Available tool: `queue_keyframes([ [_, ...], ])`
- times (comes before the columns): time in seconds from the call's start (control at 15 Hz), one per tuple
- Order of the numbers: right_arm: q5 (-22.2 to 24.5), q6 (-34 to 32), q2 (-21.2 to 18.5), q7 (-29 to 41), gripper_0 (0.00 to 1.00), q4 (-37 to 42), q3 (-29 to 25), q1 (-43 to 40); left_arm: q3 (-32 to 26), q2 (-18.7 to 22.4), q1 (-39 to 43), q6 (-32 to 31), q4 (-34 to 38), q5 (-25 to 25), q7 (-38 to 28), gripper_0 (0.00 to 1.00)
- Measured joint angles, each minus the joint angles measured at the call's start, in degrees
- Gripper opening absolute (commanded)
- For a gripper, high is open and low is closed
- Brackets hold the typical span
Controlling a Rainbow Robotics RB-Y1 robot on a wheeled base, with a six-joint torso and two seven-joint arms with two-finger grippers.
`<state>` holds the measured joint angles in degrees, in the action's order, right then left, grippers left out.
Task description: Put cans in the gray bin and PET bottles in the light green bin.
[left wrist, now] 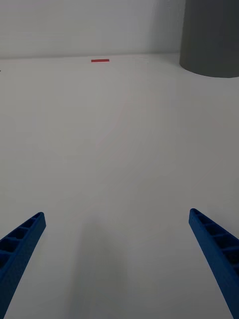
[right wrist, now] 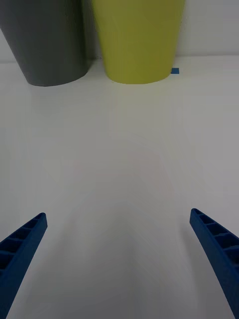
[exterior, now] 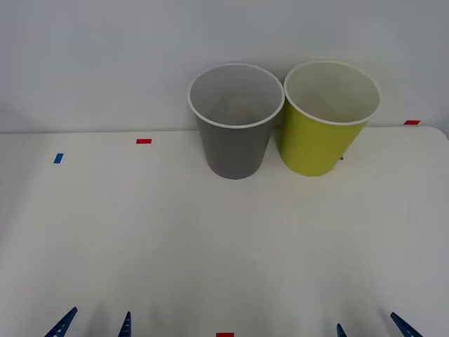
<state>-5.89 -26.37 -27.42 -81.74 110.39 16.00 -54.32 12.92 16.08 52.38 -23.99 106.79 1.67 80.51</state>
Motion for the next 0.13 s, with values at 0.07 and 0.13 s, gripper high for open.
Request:
queue_keyframes([
  [0.07,0.0,0.0,0.0,0.0,1.0,0.0,0.0,0.0,0.0,0.0,0.0,0.0,0.0,0.0,0.0,1.0],
  [0.13,0.0,0.0,0.0,0.0,1.0,0.0,0.0,0.0,0.0,0.0,0.0,0.0,0.0,0.0,0.0,1.0],
])
